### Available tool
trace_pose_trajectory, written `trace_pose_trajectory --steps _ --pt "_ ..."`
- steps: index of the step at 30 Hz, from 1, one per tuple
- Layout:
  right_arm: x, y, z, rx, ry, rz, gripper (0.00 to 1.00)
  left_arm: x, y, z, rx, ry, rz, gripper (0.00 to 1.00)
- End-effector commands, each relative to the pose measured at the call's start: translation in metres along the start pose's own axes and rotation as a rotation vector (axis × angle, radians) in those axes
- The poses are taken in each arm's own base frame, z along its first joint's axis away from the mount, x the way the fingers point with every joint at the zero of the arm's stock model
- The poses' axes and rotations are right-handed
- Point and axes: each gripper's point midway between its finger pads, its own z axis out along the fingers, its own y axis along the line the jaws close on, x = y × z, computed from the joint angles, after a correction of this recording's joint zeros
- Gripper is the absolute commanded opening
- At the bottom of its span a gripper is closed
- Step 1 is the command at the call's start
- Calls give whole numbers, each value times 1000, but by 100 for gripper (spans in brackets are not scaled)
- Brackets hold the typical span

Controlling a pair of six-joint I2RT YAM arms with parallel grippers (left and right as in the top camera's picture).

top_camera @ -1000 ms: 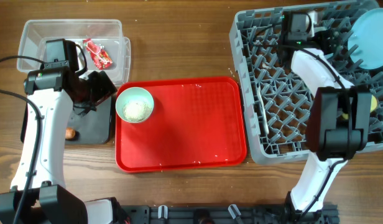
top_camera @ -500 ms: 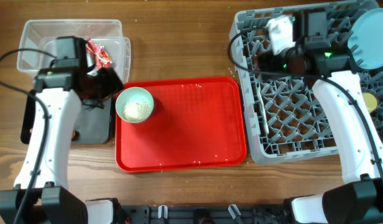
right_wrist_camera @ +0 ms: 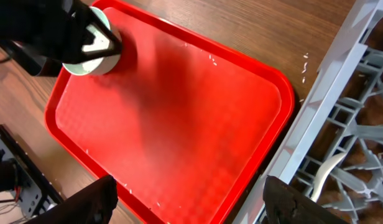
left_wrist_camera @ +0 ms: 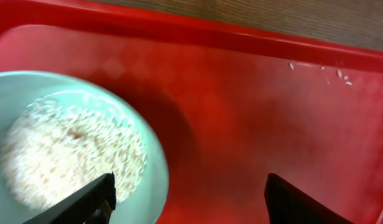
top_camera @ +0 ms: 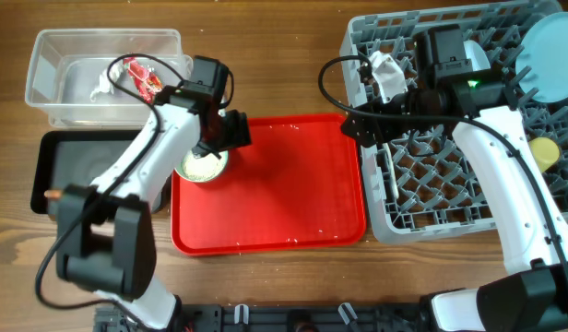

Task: Sort waste into correct bins and load items into the dishwasher rack
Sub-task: 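Grasp the green rice bowl with the left gripper and lift it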

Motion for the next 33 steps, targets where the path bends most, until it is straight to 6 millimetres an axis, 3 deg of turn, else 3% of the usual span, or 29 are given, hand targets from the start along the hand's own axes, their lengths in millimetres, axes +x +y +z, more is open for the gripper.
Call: trace_pose_trajectory --steps 1,4,9,11,14,18,27,33 --pt "-1 7 -1 -31 -7 8 78 -1 3 24 -35 26 4 74" --pt "-1 7 -1 -32 -6 9 77 -5 4 38 -43 26 4 67" --pt "-1 7 -1 -32 -5 10 74 -4 6 43 -52 31 4 29" --pt "0 7 -1 -32 -5 11 73 -3 10 44 -71 31 3 23" --pt "0 7 -1 -32 -4 18 73 1 16 44 -99 45 3 4" --pt "0 7 -1 -32 -3 19 73 2 16 38 -97 42 3 4" --pt "0 7 -1 -32 -2 19 72 9 13 -36 -78 -9 8 4" --pt "0 7 -1 -32 -1 19 72 -3 46 -75 -63 -81 -101 4"
